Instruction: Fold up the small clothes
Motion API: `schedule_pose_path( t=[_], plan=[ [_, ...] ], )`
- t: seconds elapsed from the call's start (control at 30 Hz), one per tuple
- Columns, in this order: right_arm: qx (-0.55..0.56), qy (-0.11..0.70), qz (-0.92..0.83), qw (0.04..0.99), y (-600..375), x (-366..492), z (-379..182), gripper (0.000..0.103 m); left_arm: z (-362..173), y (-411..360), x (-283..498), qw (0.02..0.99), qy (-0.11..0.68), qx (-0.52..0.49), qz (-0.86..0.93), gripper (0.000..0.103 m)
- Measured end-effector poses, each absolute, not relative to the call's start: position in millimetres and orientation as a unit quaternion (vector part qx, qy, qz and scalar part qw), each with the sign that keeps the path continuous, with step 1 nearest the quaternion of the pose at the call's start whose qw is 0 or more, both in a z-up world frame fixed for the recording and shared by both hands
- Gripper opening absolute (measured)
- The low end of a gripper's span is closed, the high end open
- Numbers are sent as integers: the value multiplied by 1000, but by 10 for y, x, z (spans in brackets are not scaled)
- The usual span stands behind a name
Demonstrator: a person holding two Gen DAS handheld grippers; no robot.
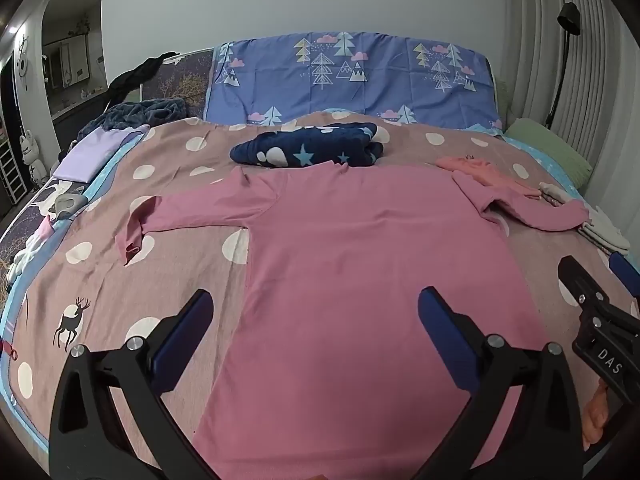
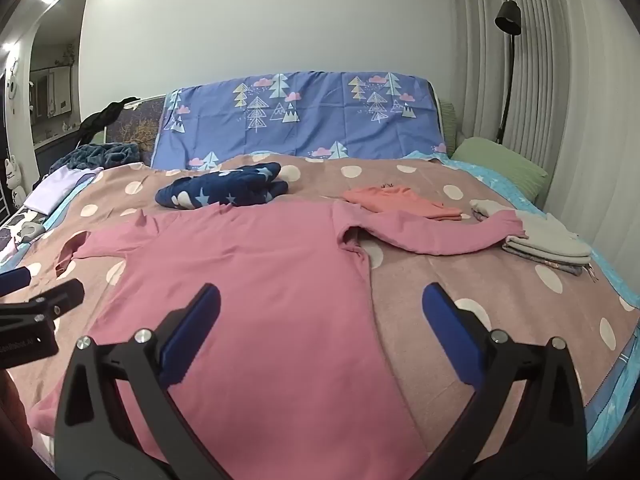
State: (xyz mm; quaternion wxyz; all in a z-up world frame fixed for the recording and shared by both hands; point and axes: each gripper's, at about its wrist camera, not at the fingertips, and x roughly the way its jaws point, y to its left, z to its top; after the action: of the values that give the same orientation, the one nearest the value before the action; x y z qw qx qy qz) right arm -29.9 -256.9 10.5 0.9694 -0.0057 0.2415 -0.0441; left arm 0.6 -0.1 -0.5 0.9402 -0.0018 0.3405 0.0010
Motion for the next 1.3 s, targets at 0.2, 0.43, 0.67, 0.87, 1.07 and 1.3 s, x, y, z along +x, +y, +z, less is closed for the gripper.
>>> schedule_pose_path(
  t=[0.2,0.43,0.67,0.87,1.07,1.3],
  plan=[
    [-7,252,-45,967,-2558,-274,91,101,-54,-5,-3,940,342,3,9,102],
    [-7,251,-51,967,-2444,-266,73,101,-181,23,41,937,349,-3,-10,102],
    [6,258,-46,965,-2560,-226,76,101,-229,-33,79,934,356,3,-8,102],
    [6,259,-45,965,-2557,-209,65,101,-252,-31,79,934,356,2,-16,102],
    [4,260,-47,965,-2554,-210,64,101,-260,-46,70,935,353,10,-20,102],
    [2,257,-49,965,-2552,-208,66,101,-255,-50,69,935,353,10,-20,102]
  ],
)
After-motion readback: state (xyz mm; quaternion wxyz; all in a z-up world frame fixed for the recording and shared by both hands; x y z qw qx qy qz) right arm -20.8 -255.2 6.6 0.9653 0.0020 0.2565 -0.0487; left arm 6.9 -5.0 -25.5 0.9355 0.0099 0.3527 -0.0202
